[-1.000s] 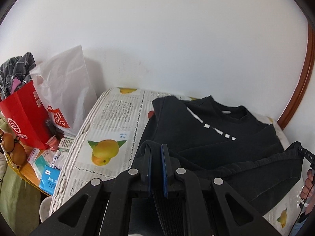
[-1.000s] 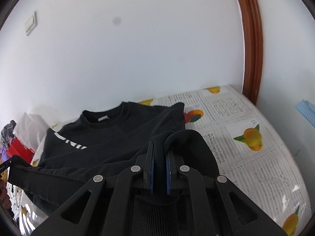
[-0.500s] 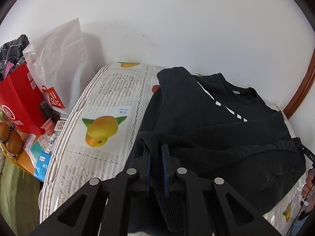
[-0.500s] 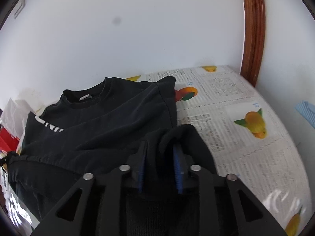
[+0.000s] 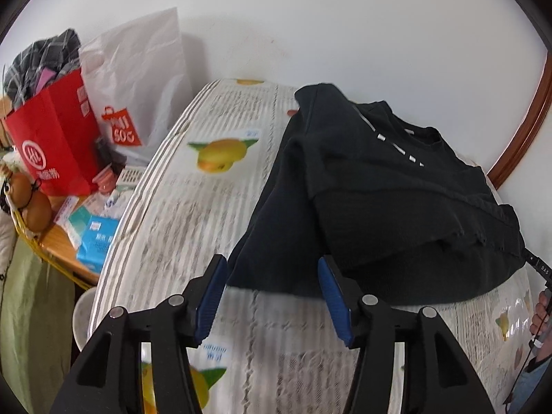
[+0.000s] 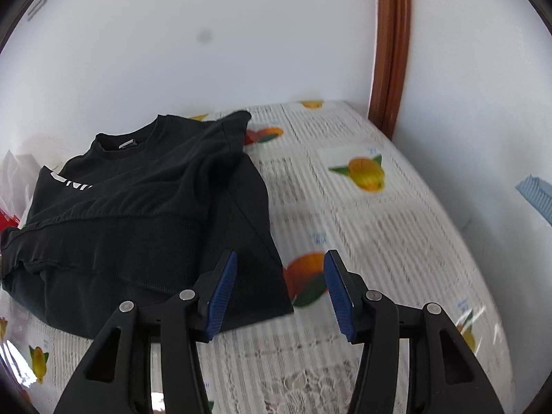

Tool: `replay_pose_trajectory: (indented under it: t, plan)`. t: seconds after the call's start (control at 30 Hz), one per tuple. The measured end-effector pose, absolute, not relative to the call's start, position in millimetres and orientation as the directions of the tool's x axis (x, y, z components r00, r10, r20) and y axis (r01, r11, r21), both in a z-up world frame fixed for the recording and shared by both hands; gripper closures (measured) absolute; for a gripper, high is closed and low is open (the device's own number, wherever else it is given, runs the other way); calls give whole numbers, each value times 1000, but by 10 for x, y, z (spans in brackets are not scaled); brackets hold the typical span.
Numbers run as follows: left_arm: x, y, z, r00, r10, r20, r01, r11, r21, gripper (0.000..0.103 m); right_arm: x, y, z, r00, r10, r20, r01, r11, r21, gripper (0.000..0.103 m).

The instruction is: Fold small clothes

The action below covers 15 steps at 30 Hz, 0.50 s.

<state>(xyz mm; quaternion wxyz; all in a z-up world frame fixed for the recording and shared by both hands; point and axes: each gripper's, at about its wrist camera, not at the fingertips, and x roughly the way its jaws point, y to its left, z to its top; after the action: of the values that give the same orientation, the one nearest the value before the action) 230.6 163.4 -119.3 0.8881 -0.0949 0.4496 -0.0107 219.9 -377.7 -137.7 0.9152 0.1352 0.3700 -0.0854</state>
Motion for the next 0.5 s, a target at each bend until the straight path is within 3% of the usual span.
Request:
replay_pose_trajectory:
  t: [0.23,0.5]
  plan:
    - [2352,1735,-1330,570,-172,-804,-74,963,-258,44,2144,-3878,-1483,723,9,-691,277,912,302,50]
    - [2658,1637,-1478,555,-186,-811,-56,964,-259,44,2415,-3833,-1529,720,14,-694,288,904,317,49]
